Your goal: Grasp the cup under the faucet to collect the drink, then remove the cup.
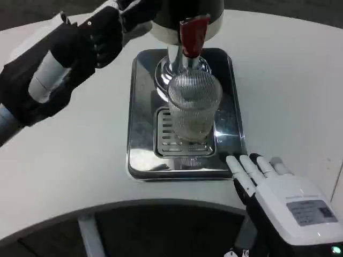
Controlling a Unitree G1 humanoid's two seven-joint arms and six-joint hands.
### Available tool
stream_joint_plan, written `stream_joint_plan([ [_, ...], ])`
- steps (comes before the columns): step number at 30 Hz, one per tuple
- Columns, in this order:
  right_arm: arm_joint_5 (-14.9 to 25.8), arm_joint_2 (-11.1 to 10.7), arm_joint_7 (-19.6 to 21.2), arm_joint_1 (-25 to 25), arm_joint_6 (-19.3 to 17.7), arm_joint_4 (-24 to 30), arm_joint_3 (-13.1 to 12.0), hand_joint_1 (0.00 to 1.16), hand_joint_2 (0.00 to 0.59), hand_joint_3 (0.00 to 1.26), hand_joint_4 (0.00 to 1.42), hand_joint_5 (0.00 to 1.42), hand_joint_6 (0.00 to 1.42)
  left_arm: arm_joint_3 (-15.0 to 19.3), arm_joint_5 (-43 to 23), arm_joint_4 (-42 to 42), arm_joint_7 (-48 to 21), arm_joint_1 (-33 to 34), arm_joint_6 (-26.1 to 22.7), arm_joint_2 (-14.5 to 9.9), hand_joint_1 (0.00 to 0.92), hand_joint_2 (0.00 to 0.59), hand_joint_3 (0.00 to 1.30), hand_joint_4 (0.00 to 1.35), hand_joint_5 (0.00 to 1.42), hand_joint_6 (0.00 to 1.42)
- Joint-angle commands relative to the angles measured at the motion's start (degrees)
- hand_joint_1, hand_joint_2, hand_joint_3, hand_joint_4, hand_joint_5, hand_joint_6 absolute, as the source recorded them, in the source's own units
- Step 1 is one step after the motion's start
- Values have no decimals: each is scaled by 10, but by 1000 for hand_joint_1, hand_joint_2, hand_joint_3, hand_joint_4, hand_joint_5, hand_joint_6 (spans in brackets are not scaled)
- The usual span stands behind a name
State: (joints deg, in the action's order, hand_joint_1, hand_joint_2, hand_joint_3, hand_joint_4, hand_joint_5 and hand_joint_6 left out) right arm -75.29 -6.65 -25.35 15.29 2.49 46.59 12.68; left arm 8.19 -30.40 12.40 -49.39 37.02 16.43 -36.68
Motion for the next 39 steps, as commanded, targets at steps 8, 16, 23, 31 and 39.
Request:
stream_joint_plan([
  [8, -14, 12, -1, 11, 3, 6, 4, 801, 272, 0, 0, 0, 0, 16, -13, 10, -32, 51, -70, 33, 0, 0, 0, 0, 0, 0],
  [16, -20, 19, -3, 10, 3, 6, 3, 801, 272, 0, 0, 0, 0, 9, 7, 86, -62, 108, -77, 57, 0, 0, 0, 0, 0, 0],
  [23, -26, 23, -1, 13, 5, 7, 4, 801, 272, 0, 0, 0, 0, 0, 28, 162, -86, 159, -70, 76, 0, 0, 0, 0, 0, 0],
  [31, -30, 27, 4, 22, 6, 11, 5, 801, 272, 0, 0, 0, 0, -3, 52, 226, -111, 211, -49, 100, 0, 3, 0, 0, 8, 0],
  [39, -31, 30, 8, 24, 6, 11, 4, 801, 272, 0, 0, 0, 0, -7, 69, 255, -129, 245, -32, 125, 0, 2, 0, 0, 16, 0],
])
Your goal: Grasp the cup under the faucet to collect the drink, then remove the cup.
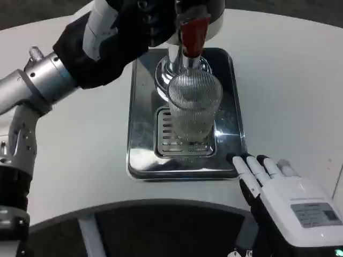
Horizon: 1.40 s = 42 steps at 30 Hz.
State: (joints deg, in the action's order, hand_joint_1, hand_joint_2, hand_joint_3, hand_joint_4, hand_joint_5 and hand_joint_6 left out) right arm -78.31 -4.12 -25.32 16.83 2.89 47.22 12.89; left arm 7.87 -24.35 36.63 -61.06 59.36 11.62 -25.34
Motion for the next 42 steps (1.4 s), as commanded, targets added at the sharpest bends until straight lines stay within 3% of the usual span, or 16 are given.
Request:
stream_joint_plan([
  [1, 1, 5, 9, 8, 1, 5, 1, 801, 272, 0, 0, 0, 0, -4, 11, 17, -13, 25, 17, 14, 0, 2, 0, 0, 18, 0],
  [19, 5, 9, 22, 22, -2, 9, -1, 801, 272, 0, 0, 0, 0, -22, 53, 110, -49, 105, 64, 38, 0, 6, 22, 0, 54, 3],
  [42, 15, 7, 27, 18, -3, 7, -4, 801, 272, 0, 0, 0, 0, -64, 116, 156, -129, 127, 194, 9, 0, 22, 74, 0, 83, 0],
])
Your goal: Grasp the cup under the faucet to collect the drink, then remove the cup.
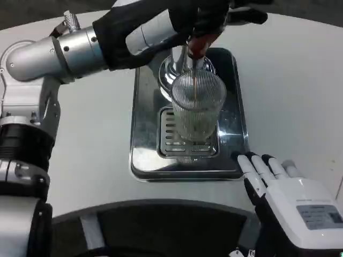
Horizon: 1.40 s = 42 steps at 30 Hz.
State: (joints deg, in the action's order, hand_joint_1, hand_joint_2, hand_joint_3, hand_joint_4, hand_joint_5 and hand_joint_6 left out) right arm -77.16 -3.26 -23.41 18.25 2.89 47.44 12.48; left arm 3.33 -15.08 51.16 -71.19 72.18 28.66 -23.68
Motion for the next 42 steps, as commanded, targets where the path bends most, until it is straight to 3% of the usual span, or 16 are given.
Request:
stream_joint_plan([
  [1, 3, -1, 8, 3, -3, 5, 0, 801, 272, 0, 0, 0, 0, -20, 25, 12, -30, -1, 29, -10, 0, 22, 74, 0, 83, 0],
  [18, 15, 4, 12, -12, 4, -8, -5, 801, 272, 0, 0, 0, 0, -51, 71, 57, -15, -2, 131, -42, 0, 30, 88, 0, 48, 0],
  [26, 93, 5, 40, -64, 19, -62, -37, 784, 256, 0, 0, 0, 0, -61, 82, 74, 1, -9, 151, -54, 0, 32, 88, 0, 47, 0],
  [31, 126, 2, 65, -93, 31, -94, -45, 776, 252, 0, 0, 0, 0, -64, 81, 78, 8, -10, 154, -58, 0, 32, 88, 0, 48, 0],
  [42, 203, 2, 165, -180, 55, -211, -64, 750, 231, 0, 0, 0, 0, -65, 78, 77, 13, -19, 155, -65, 0, 33, 88, 0, 48, 0],
])
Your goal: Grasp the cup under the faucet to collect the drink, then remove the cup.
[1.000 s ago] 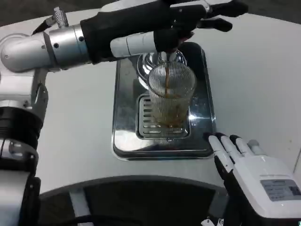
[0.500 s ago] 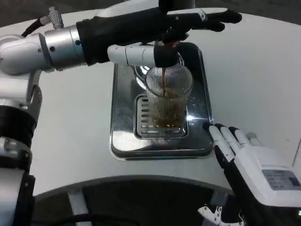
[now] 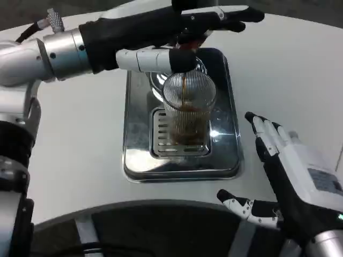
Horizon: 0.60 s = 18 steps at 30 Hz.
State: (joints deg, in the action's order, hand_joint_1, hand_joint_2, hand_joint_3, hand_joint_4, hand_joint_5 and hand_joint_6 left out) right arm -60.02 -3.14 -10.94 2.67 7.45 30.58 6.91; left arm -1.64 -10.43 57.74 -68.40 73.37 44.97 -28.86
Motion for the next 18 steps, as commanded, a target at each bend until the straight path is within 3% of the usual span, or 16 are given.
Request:
stream_joint_plan([
  [1, 42, 1, 50, -32, 10, -55, -9, 750, 229, 0, 0, 0, 0, -15, 31, 11, -15, -32, -8, -13, 0, 33, 88, 0, 48, 0],
  [9, 95, -4, 109, -84, 12, -127, -7, 738, 223, 0, 0, 0, 0, -15, 28, 4, -15, -39, -9, -15, 0, 33, 94, 0, 56, 0],
  [18, 139, -20, 131, -140, 12, -188, -4, 711, 212, 0, 0, 0, 0, -13, 25, 0, -16, -47, -10, -20, 0, 33, 97, 0, 59, 0],
])
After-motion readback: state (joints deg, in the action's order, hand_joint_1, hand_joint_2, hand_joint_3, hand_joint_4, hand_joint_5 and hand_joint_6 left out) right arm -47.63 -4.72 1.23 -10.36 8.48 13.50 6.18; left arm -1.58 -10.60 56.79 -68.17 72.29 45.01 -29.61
